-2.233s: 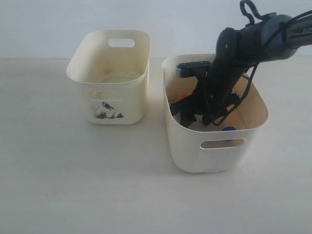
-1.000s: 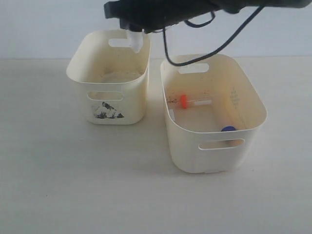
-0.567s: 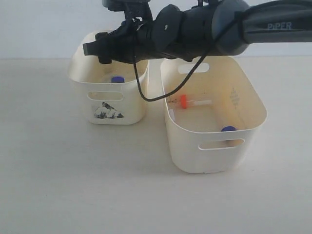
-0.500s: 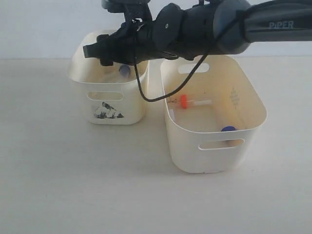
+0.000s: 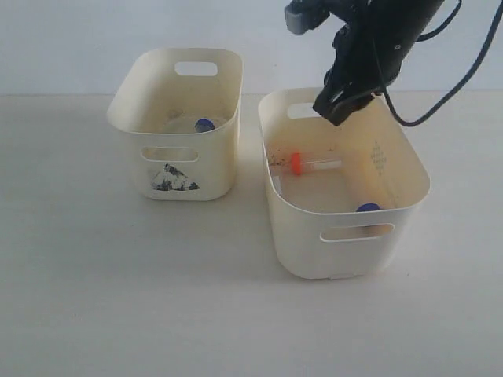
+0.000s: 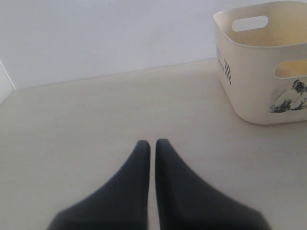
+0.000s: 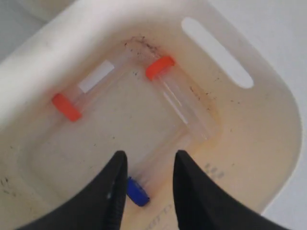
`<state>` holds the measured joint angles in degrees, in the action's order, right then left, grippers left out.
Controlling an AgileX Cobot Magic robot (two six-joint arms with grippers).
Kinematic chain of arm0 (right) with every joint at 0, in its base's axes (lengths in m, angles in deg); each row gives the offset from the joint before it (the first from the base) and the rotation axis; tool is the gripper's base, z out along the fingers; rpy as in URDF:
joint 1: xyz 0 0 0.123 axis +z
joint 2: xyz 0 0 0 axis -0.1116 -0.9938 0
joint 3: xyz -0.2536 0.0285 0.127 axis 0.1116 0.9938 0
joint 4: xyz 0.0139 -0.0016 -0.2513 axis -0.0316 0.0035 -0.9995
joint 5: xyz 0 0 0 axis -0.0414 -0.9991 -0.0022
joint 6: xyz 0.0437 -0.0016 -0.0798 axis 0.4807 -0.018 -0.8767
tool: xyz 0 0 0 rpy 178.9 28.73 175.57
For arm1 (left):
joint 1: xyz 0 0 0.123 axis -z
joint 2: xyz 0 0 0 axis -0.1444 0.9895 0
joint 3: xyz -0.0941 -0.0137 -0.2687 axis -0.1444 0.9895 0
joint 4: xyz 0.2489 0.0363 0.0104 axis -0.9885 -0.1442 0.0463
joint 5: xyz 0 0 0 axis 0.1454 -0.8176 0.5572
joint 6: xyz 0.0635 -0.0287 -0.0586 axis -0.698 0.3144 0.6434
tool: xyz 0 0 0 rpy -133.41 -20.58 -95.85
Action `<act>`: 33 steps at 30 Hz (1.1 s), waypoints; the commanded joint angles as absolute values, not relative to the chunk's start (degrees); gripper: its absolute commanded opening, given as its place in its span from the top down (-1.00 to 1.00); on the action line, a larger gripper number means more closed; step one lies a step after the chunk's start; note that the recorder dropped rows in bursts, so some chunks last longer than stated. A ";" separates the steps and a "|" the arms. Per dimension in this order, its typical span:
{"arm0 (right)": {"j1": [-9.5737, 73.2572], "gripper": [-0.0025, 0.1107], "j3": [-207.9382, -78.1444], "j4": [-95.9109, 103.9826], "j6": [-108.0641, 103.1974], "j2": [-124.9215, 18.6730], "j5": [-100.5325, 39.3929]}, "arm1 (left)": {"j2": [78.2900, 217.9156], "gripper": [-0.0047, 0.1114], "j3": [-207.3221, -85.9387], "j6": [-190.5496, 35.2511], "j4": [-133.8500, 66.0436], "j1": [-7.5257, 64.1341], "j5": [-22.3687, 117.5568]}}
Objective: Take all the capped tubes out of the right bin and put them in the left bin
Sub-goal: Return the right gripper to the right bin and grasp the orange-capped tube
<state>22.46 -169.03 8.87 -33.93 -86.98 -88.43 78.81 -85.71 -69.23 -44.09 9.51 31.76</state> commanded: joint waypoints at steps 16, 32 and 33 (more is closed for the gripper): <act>22.33 -0.13 -169.48 5.71 -68.92 -100.92 -83.39 | 78.70 0.84 -85.94 -68.56 -44.03 9.45 32.63; 22.33 -0.13 -169.48 3.36 -69.59 -106.03 -73.39 | 78.70 0.84 -85.94 -68.56 -44.03 9.45 32.63; 22.33 -0.13 -169.48 3.25 -69.59 -106.52 -73.26 | 78.70 0.84 -85.94 -68.56 -44.03 9.45 32.63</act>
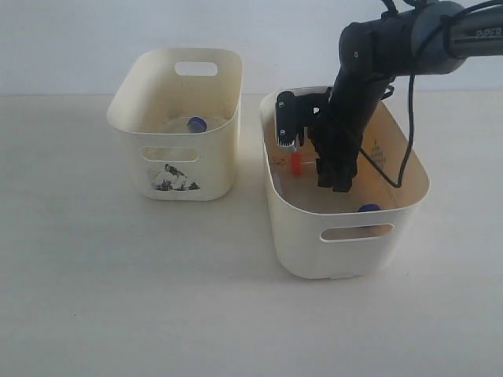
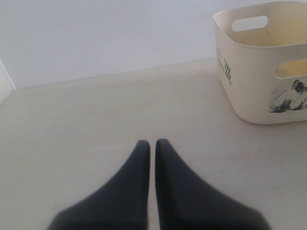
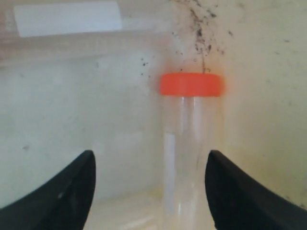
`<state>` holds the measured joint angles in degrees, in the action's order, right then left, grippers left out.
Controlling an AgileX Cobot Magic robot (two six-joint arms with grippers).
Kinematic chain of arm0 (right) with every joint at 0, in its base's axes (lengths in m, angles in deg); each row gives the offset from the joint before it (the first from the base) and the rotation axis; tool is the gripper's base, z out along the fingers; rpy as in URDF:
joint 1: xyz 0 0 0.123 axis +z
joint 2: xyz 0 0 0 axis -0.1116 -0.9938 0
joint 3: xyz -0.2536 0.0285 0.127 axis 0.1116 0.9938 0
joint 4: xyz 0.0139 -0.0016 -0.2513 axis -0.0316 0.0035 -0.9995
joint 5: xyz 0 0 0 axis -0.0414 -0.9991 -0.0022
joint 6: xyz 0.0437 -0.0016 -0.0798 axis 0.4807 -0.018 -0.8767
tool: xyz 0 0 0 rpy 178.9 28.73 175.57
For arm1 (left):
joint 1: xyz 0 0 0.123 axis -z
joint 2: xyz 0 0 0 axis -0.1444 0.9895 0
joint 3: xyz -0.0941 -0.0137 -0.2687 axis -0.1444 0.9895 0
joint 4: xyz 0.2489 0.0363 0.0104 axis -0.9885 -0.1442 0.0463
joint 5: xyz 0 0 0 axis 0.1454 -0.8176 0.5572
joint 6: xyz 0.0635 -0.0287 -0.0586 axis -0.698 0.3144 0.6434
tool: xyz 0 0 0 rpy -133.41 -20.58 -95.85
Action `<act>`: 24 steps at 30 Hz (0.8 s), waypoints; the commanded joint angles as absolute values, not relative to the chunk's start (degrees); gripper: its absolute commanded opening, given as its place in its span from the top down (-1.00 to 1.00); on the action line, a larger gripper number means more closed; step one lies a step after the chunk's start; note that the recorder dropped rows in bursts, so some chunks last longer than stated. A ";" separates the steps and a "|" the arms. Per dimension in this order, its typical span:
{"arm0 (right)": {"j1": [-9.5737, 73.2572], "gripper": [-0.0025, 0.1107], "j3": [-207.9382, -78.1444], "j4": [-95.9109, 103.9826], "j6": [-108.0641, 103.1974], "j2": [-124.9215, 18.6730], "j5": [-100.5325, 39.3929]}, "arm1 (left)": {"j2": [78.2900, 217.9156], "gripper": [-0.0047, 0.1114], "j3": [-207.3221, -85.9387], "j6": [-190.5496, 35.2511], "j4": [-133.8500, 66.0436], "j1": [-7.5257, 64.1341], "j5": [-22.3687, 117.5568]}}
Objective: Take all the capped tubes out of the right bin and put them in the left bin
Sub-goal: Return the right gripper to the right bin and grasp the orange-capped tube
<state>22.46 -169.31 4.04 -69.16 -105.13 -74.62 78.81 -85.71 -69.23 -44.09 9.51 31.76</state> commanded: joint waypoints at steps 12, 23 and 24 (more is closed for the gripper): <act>22.33 0.40 -169.48 2.25 -69.35 -109.35 -70.91 | 78.70 0.84 -85.94 -68.56 -44.03 9.45 32.63; 22.33 0.96 -169.48 2.25 -62.35 -106.33 -72.38 | 78.70 0.84 -85.94 -68.56 -44.03 9.45 32.63; 22.33 0.96 -169.48 2.25 -61.95 -105.53 -72.38 | 78.70 0.84 -85.94 -68.56 -44.03 9.45 32.63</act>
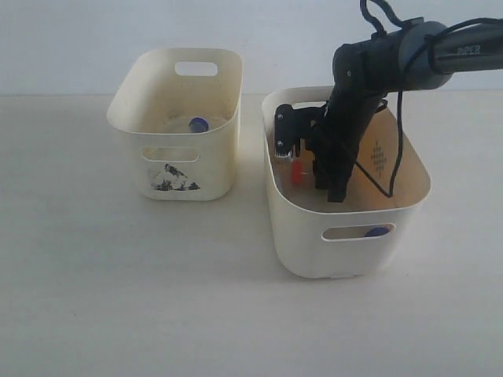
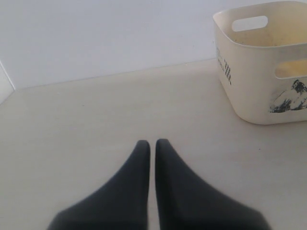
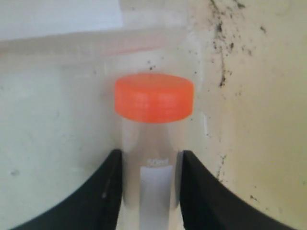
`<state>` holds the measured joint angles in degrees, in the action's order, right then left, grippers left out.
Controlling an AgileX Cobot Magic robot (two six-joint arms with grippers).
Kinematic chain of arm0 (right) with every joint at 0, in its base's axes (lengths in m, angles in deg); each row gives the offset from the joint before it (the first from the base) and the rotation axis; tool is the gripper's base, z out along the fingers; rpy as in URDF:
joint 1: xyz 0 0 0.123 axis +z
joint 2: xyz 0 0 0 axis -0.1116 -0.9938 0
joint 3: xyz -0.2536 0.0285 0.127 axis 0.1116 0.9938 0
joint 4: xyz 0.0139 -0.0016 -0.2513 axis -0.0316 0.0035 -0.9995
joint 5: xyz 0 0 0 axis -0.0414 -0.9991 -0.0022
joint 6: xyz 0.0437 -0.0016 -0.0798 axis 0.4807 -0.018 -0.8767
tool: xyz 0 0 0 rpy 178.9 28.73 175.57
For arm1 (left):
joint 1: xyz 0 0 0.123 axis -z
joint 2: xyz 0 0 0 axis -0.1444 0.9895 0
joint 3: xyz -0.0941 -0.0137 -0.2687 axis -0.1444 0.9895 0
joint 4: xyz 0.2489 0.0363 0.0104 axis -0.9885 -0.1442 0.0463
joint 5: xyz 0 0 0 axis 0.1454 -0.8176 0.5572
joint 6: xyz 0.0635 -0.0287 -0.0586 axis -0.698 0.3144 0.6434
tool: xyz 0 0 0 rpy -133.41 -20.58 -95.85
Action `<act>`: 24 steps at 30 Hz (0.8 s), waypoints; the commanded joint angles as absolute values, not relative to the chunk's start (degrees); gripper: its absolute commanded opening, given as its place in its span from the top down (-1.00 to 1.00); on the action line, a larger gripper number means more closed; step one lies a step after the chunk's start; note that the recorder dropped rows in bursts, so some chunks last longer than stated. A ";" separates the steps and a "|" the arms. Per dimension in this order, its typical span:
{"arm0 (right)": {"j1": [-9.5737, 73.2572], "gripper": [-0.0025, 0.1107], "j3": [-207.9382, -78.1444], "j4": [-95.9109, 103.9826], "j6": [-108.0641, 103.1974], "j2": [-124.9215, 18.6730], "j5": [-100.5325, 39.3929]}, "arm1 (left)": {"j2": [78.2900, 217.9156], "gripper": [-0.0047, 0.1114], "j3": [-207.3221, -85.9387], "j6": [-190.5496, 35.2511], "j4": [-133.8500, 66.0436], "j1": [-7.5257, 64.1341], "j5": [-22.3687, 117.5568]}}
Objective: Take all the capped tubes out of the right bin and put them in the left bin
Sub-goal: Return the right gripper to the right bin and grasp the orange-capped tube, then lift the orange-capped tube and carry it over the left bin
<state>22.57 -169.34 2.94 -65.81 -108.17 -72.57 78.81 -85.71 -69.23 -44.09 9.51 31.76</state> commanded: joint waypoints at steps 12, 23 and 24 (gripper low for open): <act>22.33 0.96 -169.48 5.51 -57.00 -92.61 -78.16 | 78.70 0.84 -85.94 -68.56 -44.03 9.45 32.63; 22.33 0.96 -169.48 50.75 -56.13 -85.53 -72.04 | 78.70 0.84 -85.94 -68.56 -44.03 9.45 32.63; 22.43 0.96 -169.48 54.42 -56.25 -86.05 -71.13 | 78.70 0.84 -85.94 -68.56 -44.03 9.45 32.63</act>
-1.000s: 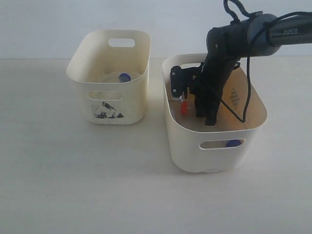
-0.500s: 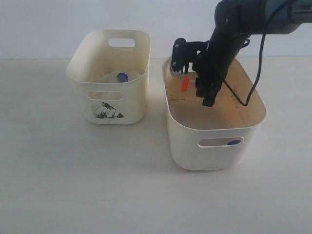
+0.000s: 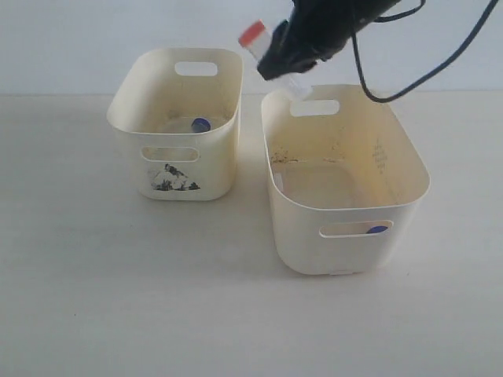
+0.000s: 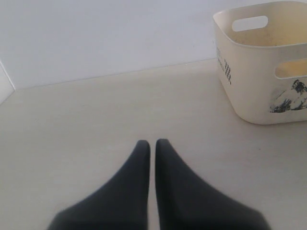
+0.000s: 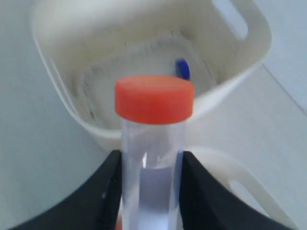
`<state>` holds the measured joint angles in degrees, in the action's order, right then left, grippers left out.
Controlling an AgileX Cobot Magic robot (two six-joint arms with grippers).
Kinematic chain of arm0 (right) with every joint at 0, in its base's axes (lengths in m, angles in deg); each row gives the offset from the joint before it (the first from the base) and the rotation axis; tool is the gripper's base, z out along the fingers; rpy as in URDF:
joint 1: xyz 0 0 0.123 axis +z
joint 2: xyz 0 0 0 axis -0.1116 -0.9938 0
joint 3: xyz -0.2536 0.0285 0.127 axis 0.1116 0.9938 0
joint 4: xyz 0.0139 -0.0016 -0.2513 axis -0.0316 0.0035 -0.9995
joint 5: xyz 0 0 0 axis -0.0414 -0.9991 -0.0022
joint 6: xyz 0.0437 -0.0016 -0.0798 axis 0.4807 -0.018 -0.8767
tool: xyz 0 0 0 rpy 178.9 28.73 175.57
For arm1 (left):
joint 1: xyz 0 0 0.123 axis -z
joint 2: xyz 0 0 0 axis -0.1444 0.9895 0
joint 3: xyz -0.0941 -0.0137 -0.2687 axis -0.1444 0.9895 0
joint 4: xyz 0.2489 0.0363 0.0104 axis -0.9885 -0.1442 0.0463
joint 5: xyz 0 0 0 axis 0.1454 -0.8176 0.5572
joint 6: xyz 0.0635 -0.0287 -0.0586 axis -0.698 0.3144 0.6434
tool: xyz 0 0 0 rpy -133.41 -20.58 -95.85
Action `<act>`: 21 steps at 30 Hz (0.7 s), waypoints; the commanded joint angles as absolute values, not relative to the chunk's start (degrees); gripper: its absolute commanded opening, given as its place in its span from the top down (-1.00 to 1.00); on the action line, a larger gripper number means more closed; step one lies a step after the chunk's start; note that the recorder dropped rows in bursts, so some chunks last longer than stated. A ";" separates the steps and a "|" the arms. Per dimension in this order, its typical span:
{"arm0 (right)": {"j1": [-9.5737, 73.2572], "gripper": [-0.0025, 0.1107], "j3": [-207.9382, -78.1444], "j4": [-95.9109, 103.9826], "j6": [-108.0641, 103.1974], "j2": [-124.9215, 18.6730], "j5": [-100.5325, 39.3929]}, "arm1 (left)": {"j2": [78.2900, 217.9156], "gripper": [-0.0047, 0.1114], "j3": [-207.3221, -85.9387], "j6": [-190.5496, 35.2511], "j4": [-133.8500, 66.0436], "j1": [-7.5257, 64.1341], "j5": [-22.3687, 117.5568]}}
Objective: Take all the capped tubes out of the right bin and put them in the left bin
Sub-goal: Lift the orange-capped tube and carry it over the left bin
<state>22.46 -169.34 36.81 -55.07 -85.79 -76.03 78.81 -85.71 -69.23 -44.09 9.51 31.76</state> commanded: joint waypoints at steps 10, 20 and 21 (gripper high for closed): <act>23.01 0.96 -169.48 80.07 -61.40 -95.26 -63.23 | 78.70 0.84 -85.94 -68.56 -44.03 9.45 32.63; 30.37 0.95 -169.48 81.31 -74.28 -99.04 -51.94 | 78.70 0.84 -85.94 -68.56 -44.03 9.45 32.63; 31.14 0.90 -169.48 81.31 -75.82 -99.17 -51.55 | 78.70 0.84 -85.94 -68.56 -44.03 9.45 32.63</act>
